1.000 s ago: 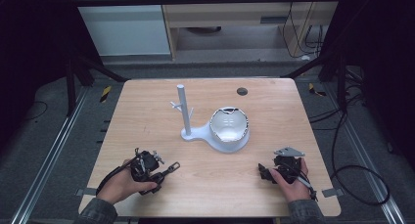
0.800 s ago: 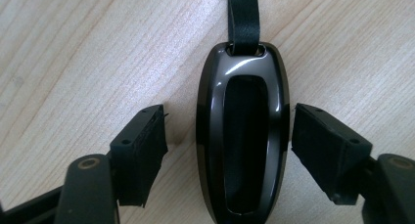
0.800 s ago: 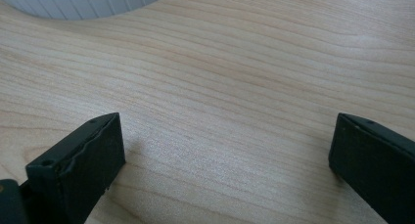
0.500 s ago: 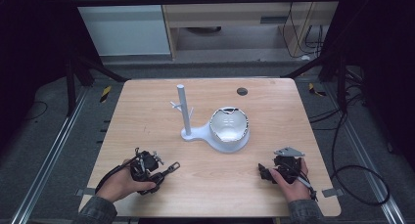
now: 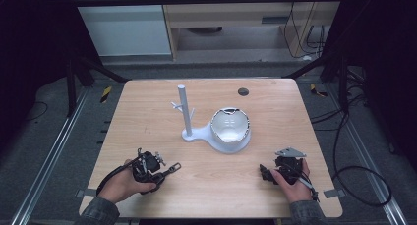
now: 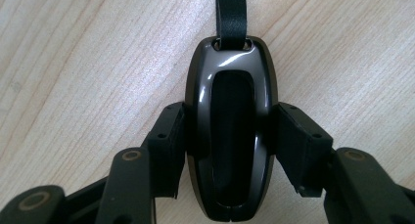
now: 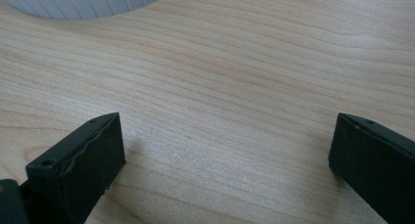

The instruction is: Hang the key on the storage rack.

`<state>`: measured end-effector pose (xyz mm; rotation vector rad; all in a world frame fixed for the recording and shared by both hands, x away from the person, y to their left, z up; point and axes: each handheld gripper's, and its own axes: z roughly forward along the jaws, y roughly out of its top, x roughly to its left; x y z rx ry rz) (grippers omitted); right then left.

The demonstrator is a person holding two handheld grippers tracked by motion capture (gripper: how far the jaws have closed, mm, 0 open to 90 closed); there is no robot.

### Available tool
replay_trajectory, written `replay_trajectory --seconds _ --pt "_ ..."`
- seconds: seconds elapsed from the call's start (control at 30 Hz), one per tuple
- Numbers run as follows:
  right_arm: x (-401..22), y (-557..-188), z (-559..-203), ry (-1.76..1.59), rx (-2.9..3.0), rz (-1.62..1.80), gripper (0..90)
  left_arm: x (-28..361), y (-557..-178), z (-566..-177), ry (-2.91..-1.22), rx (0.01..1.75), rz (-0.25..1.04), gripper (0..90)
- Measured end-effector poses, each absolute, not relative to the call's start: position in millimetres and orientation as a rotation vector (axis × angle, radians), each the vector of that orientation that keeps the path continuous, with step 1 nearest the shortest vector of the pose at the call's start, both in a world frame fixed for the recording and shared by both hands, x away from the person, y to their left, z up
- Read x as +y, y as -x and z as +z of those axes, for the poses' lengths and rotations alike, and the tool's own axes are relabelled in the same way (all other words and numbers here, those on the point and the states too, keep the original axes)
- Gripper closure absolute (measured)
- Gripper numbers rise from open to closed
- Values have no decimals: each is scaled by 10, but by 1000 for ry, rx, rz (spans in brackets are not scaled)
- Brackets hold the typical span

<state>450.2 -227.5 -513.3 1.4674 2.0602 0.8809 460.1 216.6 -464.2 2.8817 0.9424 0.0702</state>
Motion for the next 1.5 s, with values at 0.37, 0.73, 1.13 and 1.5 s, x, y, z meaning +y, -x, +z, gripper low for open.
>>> replay_trajectory --seconds 0.37,0.73,1.13,1.5 --pt "-2276 -4502 -5133 -1467 2060 881 5 2185 -4599 -4630 -2887 930 112 486" --pt "-2275 -4502 -5133 -1467 2060 881 5 2207 -4607 -4585 -2881 916 116 487" --pt "-2276 -4502 -5133 -1467 2060 881 5 2228 -4612 -4558 -2876 913 113 486" --pt "-2276 -4502 -5133 -1467 2060 881 5 2240 -4616 -4539 -2872 915 118 486"
